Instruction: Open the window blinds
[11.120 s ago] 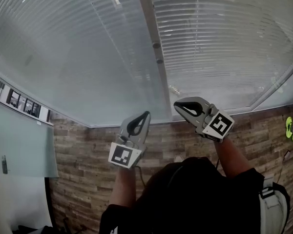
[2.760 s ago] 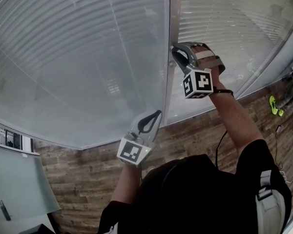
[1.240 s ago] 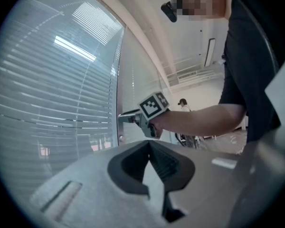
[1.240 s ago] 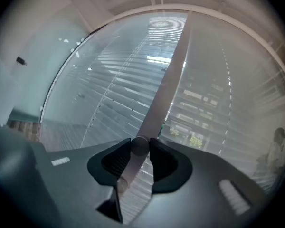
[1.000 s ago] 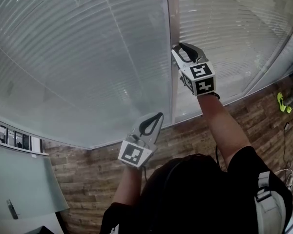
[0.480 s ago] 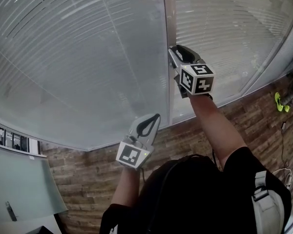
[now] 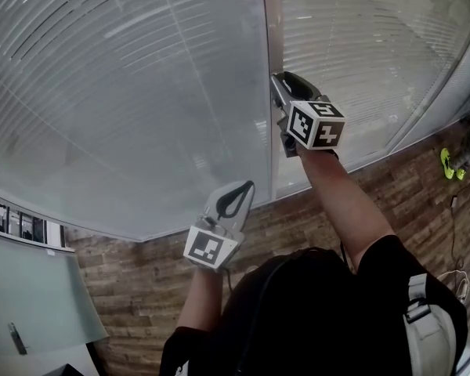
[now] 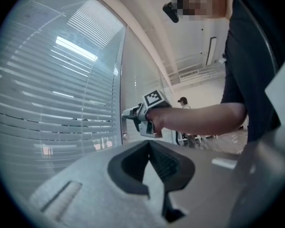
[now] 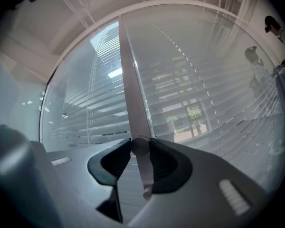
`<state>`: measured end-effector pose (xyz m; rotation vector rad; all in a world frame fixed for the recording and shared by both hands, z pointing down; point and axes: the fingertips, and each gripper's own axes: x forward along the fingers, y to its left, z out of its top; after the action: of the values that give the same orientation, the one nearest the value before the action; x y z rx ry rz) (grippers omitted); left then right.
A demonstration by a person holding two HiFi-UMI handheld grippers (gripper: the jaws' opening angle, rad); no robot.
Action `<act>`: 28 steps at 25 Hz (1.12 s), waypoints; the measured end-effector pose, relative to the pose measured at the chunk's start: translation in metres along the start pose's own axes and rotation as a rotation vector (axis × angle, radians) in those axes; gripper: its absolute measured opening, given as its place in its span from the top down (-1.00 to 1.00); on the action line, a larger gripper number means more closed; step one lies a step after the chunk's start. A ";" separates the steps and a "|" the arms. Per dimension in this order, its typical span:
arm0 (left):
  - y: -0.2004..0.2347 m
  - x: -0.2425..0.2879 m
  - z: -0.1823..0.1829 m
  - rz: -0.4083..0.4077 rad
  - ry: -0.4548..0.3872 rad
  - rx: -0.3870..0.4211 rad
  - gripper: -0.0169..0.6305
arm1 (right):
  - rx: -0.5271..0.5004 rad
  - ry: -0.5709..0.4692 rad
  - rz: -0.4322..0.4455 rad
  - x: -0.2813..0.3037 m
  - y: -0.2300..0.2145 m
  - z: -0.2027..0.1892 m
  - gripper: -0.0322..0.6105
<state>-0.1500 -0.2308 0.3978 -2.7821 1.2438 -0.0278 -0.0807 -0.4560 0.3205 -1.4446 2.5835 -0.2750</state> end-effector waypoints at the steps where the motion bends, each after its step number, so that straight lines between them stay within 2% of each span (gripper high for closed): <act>1: 0.000 0.000 -0.001 -0.001 0.003 0.000 0.93 | -0.010 0.001 0.000 0.000 0.000 0.000 0.49; 5: -0.001 0.000 -0.001 -0.004 0.003 -0.003 0.93 | -0.049 0.006 -0.001 0.000 0.001 0.000 0.50; 13: -0.004 0.003 0.000 -0.014 0.002 0.007 0.93 | -0.036 0.001 0.037 0.000 0.001 0.002 0.47; 15: -0.004 0.004 -0.002 -0.017 0.006 0.010 0.93 | -0.056 0.004 0.053 -0.003 0.000 0.002 0.35; 18: -0.005 0.005 -0.005 -0.014 0.009 0.005 0.93 | -0.145 0.032 0.063 -0.010 -0.006 -0.006 0.26; 21: -0.004 0.004 -0.009 -0.013 0.012 0.004 0.94 | -0.300 0.077 0.069 -0.014 -0.010 -0.017 0.19; 23: -0.002 0.004 -0.010 -0.017 0.018 0.005 0.93 | -0.454 0.106 0.070 -0.017 -0.009 -0.020 0.14; 25: 0.000 0.006 -0.008 -0.019 -0.001 0.005 0.93 | -0.673 0.122 0.068 -0.018 -0.005 -0.015 0.13; 28: 0.004 0.005 -0.004 -0.009 -0.023 0.018 0.93 | -1.070 0.141 0.066 -0.014 0.012 -0.003 0.12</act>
<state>-0.1501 -0.2376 0.4013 -2.7647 1.2192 -0.0082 -0.0842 -0.4378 0.3216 -1.5727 3.0011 1.2300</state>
